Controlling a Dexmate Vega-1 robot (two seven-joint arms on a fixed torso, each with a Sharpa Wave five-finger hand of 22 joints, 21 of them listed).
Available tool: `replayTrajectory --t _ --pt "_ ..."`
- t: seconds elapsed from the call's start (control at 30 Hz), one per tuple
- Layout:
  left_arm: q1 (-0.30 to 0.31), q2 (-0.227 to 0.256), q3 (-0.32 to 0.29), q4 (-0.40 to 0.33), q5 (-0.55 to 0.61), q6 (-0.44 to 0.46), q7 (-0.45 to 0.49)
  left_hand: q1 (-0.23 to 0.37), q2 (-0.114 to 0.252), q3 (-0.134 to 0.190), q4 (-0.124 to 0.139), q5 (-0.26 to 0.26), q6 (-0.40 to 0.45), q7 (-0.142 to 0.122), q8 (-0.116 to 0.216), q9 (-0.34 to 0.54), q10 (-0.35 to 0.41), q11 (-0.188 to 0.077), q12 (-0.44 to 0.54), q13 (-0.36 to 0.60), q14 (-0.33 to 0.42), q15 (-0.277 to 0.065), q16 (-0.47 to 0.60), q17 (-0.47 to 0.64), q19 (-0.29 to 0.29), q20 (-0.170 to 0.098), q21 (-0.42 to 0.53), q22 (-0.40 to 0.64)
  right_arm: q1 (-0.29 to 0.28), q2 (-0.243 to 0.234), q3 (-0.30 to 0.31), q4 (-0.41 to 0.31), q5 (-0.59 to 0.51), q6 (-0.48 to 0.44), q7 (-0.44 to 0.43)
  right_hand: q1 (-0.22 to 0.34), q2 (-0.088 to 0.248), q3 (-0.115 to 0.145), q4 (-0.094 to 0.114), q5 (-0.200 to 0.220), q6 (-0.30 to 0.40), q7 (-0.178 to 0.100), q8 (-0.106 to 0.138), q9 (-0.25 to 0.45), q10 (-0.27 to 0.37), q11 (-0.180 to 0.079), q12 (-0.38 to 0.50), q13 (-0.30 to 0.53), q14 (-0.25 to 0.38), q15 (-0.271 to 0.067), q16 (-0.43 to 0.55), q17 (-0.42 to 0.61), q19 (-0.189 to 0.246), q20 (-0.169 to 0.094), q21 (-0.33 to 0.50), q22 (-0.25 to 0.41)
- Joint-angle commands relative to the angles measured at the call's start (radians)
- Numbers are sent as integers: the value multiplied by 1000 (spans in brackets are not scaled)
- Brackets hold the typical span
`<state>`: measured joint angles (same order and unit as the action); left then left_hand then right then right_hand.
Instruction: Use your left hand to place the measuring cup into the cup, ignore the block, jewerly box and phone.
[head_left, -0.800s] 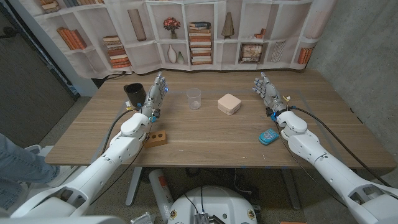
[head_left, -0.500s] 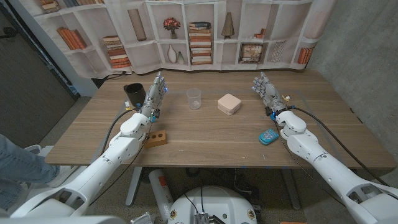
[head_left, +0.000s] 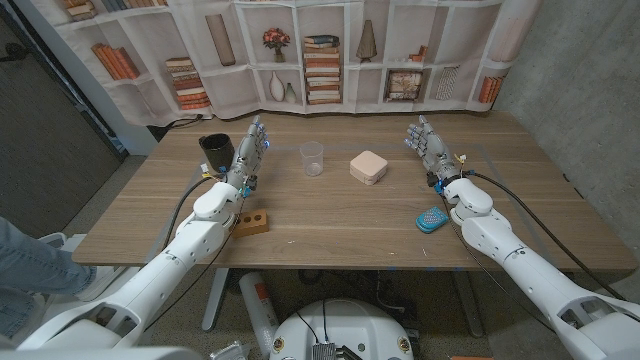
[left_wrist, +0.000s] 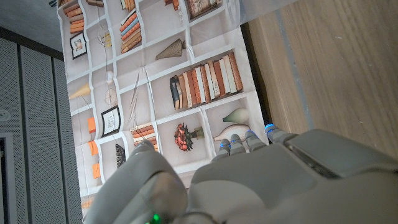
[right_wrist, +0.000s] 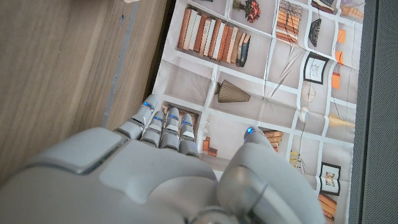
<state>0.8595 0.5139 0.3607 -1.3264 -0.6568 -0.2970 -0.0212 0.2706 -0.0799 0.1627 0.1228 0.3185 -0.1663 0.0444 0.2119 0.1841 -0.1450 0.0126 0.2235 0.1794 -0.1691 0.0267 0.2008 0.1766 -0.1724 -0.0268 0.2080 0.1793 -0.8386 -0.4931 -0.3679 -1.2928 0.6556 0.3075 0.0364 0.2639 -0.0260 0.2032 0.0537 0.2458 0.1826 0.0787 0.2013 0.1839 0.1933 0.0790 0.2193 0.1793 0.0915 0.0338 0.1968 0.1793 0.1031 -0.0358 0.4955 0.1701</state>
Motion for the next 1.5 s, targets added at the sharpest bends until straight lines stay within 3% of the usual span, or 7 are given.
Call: replayTrajectory --t 0.03,1.0,1.5 --pt "-14 0 5 14 18 -16 -3 14 0 4 -8 10 -23 -1 10 2 7 2 7 5 -20 -1 3 3 -48 5 5 2 -10 -3 7 -8 2 10 -13 15 0 4 -9 7 14 2 1 3 9 3 3 5 7 2 2 3 4 -27 -5 4" --pt "-16 32 20 -3 72 -52 -26 41 13 10 -22 18 -15 -8 7 2 14 -2 3 6 -14 -3 -3 3 -48 20 1 2 -3 -8 -4 -23 -35 -9 -56 15 7 3 -11 5 22 -1 1 4 16 6 4 5 10 2 0 4 4 -26 -21 5" --pt "-21 26 24 48 110 -149 -50 61 16 12 -33 23 0 -13 8 3 30 -6 5 6 6 -8 0 3 -36 23 4 2 -1 -7 -5 -39 -41 -15 -70 15 9 2 -13 4 23 -3 0 4 18 4 3 6 13 3 0 5 7 -25 -28 6"
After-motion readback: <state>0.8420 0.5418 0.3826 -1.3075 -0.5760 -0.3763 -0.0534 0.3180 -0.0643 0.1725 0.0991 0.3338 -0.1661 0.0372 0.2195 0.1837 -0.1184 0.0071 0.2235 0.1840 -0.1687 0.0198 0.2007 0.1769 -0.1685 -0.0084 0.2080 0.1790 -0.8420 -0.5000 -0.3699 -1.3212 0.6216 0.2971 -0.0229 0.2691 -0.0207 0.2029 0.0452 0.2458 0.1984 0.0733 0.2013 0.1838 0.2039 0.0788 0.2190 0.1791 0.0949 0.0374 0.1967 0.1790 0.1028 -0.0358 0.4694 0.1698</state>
